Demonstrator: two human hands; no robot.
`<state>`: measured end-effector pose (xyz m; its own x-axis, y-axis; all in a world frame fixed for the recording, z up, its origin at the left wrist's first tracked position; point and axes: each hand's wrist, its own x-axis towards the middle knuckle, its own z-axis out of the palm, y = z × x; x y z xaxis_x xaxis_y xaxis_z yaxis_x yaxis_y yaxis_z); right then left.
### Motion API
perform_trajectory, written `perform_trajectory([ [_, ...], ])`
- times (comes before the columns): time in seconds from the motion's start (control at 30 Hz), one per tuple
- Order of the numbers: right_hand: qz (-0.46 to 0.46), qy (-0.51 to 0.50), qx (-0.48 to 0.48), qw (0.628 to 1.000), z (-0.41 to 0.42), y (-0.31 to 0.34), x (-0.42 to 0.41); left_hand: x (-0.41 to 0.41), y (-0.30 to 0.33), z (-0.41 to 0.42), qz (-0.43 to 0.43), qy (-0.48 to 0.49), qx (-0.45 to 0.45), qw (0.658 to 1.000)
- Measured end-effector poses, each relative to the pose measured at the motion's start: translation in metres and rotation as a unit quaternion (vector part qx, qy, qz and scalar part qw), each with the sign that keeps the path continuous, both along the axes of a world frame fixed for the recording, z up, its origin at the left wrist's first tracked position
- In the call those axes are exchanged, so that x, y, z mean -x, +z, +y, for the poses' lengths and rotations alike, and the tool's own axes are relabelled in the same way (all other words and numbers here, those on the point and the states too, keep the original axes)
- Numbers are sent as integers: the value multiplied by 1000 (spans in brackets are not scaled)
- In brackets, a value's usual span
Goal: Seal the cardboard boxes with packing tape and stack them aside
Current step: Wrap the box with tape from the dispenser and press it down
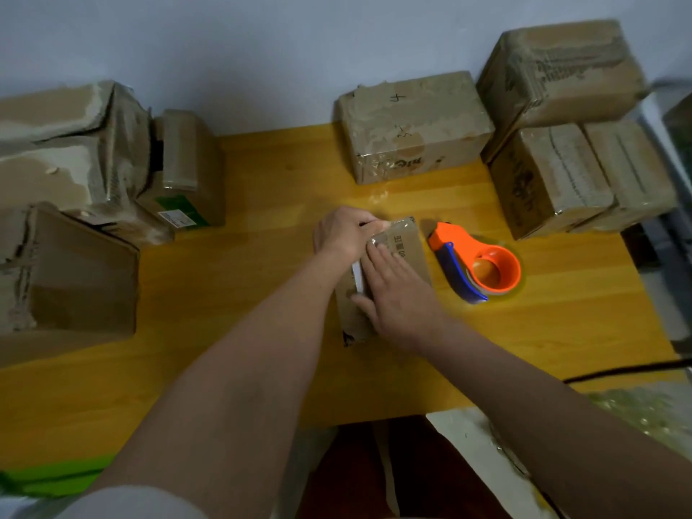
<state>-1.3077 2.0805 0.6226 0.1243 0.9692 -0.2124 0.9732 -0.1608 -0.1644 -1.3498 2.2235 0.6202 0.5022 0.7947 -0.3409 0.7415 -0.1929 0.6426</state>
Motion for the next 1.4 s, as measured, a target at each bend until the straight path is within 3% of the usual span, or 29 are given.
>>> perform_trajectory([
  [0.1, 4, -6, 6, 1000, 7, -2, 0, 0, -1, -1, 2, 7, -9, 1000],
  [0.4, -6, 16, -2, 1000, -76, 2, 23, -1, 1, -4, -4, 8, -4, 1000],
  [0.67, -25, 30, 21, 999, -22, -4, 5, -1, -1, -3, -2, 14, -25, 1000],
  [0.83, -54, 57, -40, 996, -59, -11, 8, -2, -1, -4, -2, 16, -21, 1000],
  [0.97, -3, 70, -211, 975, -93, -31, 4, -4, -1, -5, -3, 19, -29, 999],
  [1.07, 38, 43, -284, 957, -87, -30, -6, -5, 1, -7, -4, 26, -43, 999],
  [1.4, 51, 60, -307, 949, -67, -25, -17, 8, 4, -21, -5, -21, -87, 996],
])
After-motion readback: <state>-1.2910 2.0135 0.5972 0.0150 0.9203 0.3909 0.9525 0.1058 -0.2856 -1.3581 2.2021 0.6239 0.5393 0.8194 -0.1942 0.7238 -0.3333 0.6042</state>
